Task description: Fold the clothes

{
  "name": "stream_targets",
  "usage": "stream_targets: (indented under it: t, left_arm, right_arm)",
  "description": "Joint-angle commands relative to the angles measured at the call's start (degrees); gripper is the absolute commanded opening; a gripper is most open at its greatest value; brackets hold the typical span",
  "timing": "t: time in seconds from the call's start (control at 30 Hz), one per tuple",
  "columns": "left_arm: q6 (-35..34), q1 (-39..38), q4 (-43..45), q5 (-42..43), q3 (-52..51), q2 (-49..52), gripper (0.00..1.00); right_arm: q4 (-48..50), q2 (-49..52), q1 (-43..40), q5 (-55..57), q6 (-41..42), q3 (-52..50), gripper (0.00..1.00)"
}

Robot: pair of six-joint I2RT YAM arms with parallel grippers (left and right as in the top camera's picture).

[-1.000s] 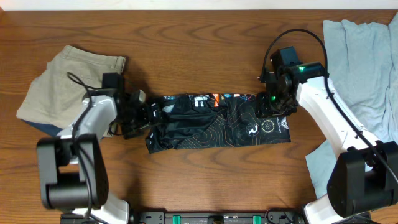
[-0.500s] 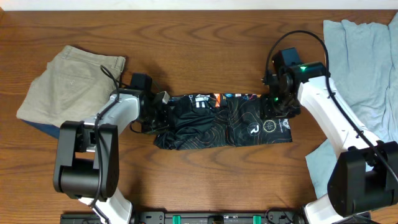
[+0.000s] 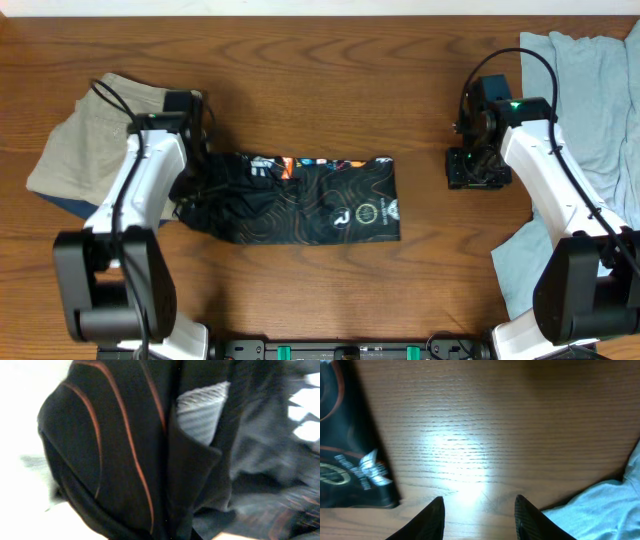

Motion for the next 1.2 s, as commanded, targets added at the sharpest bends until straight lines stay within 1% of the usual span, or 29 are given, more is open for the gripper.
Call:
stream_targets:
  t: [0.0,0.1,0.3,0.5,0.57,0.7,0.9,1.1,1.13,1.17]
  left_arm:
    - [-1.29,-3.41,-1.81,1.99,3.43,-3.23,0.06]
    - [-3.39,-8.13,-1.7,5.42,3.65,-4.72,0.06]
    - [-8.31,-22.47,0.22,5.6,3.63,-3.54,0.06]
    - [-9.53,-34.93,7.15,5.6,3.61,-0.74,0.07]
    - [-9.53,-37.68,9.64,5.57,3.61,0.39,0.07]
    - [-9.55,-40.59,12.11,5.57,3.58,2.43,0.07]
    - [-9.6,-41.05,12.81,5.6,3.58,3.93,0.07]
    - [-14.19,-41.07,14.19,5.68,3.58,3.98,0.07]
    - [-15.21,-41.16,14.58,5.77,3.58,3.98,0.08]
    - [-16.57,-41.33,15.08,5.88,3.58,3.98,0.14]
  right_arm:
    - [-0.24,-0.39,-0.76,0.59,0.79,0.68,0.44]
    - [-0.24,-0.39,-0.92,0.61,0.79,0.68,0.44]
    - [-0.72,-0.39,-0.92,0.59,0.76,0.68,0.44]
    - [-1.05,-0.39,-0.92,0.59,0.76,0.68,0.44]
    - [-1.31,-0.39,-0.92,0.59,0.76,0.68,0.44]
    - [-1.79,-0.39,-0.92,0.57,0.74,0.68,0.46]
    - [-2.4,-0.39,-0.9,0.57,0.74,0.68,0.46]
    - [-2.43,-0.39,-0.9,0.37,0.74,0.68,0.46]
    - [-2.43,-0.39,-0.9,0.37,0.76,0.68,0.46]
    - [-2.43,-0.39,-0.9,0.37,0.76,0.68,0.46]
